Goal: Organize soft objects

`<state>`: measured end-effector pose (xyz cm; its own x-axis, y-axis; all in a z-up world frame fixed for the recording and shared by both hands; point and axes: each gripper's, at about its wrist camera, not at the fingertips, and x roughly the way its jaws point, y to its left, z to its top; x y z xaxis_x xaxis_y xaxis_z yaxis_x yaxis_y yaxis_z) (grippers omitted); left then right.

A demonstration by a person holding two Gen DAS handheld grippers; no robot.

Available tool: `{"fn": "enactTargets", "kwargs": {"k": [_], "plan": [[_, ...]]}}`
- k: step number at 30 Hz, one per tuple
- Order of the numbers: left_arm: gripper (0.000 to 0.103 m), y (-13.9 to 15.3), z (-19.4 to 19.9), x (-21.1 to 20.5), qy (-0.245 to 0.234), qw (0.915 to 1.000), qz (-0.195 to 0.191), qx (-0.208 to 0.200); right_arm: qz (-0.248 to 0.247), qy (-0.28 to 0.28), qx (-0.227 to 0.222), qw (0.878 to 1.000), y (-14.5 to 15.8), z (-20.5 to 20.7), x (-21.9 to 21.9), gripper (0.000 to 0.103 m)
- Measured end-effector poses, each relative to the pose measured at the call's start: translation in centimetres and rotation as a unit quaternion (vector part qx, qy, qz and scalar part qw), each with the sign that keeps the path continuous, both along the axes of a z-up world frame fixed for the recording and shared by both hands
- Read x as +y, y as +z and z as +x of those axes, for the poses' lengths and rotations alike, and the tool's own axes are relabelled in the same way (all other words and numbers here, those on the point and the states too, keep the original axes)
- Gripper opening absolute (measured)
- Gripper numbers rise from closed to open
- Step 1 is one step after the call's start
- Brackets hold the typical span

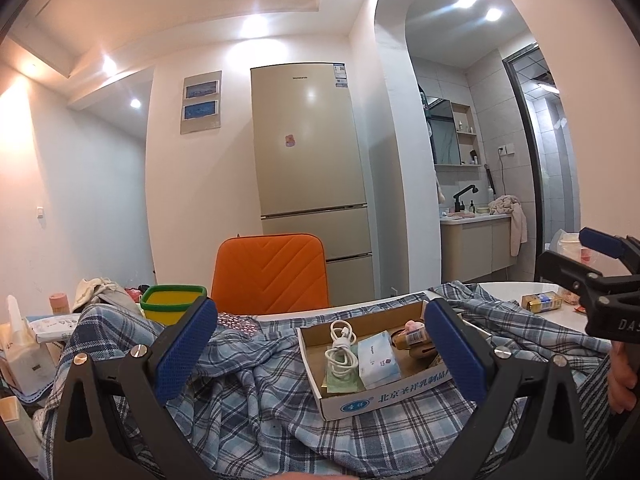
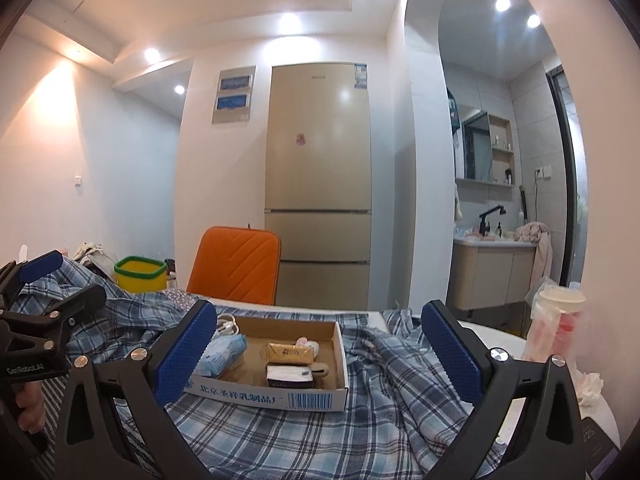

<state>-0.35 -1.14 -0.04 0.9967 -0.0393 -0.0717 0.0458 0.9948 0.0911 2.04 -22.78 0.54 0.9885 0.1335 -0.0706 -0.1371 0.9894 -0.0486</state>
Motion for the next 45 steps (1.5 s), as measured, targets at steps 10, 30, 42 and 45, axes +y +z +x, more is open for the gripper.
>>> {"fn": "enactTargets", "kwargs": {"k": [10, 30, 42, 45], "plan": [[0.103, -0.06, 0.03, 0.43, 0.002, 0.9999, -0.01, 0.003, -0.005, 0.002, -0.004, 1.0, -0.04, -0.22, 0.29, 0.103], [0.103, 0.11, 0.35, 0.96, 0.004, 0.9997, -0.016, 0.016, -0.004, 0.001, -0.002, 1.0, -0.08, -0.14, 0.42, 0.103], [0.103, 0.05, 0.44, 0.99, 0.006, 0.9997, -0.017, 0.018, -0.003, 0.001, 0.003, 1.0, -0.32, 0.05, 0.46, 0.103], [0.103, 0.0, 0.44, 1.01, 0.007, 0.9997, -0.016, 0.019, -0.003, 0.001, 0.004, 1.0, -0.39, 0.05, 0.47, 0.103]]}}
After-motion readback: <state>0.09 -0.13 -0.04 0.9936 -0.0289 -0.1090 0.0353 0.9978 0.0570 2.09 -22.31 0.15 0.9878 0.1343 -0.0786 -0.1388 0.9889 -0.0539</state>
